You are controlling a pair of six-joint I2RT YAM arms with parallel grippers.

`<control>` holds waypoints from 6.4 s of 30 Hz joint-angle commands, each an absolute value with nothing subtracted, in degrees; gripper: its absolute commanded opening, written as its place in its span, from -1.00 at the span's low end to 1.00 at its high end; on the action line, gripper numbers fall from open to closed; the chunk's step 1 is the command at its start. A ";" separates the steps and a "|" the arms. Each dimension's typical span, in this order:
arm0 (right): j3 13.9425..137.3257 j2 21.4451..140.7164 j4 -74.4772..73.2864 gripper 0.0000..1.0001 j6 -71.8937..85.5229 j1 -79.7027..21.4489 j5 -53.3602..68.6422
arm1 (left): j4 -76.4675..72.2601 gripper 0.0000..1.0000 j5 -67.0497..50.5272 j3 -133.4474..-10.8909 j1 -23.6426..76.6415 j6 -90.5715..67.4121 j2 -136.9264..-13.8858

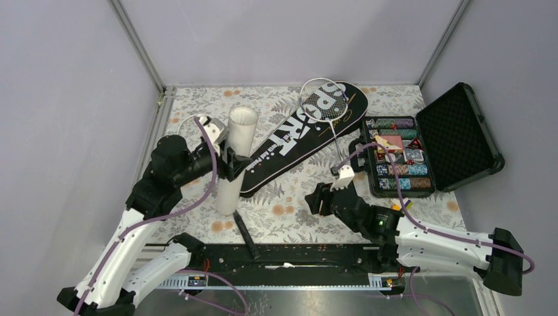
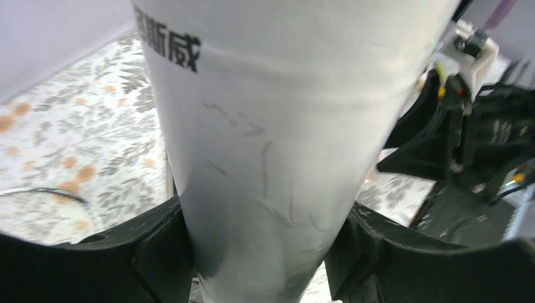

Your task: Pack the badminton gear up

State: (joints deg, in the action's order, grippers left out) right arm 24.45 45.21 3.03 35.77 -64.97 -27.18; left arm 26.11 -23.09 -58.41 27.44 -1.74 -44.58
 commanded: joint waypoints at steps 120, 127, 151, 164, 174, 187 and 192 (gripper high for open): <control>27.35 52.25 4.59 -1.00 27.33 -61.35 -20.13 | 43.82 -0.36 -2.75 -48.95 50.28 19.87 -34.06; 27.95 32.75 8.03 -1.00 10.71 -61.35 -7.65 | 44.23 -0.36 -4.70 -50.56 50.56 22.51 -36.61; 35.05 41.82 24.48 -1.00 -5.51 -61.45 24.63 | 49.97 -0.38 -3.42 -54.34 54.61 27.63 -43.58; 34.75 47.34 30.28 -1.00 -2.12 -61.43 28.47 | 49.38 -0.37 -3.52 -54.58 56.47 26.43 -44.80; 33.05 47.95 31.03 -1.00 -0.35 -61.48 30.41 | 49.14 -0.38 -3.21 -55.02 56.67 26.95 -43.68; 31.96 47.43 30.12 -1.00 -0.35 -61.44 29.67 | 49.05 -0.37 -4.68 -54.44 56.69 27.49 -41.89; 33.41 49.04 30.89 -1.00 -0.35 -61.45 31.30 | 49.10 -0.36 -4.69 -54.67 56.69 27.90 -42.61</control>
State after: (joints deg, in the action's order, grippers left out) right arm 31.59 47.90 27.99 -0.67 -61.49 29.74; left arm 52.93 -4.10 -51.75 56.36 26.57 -42.59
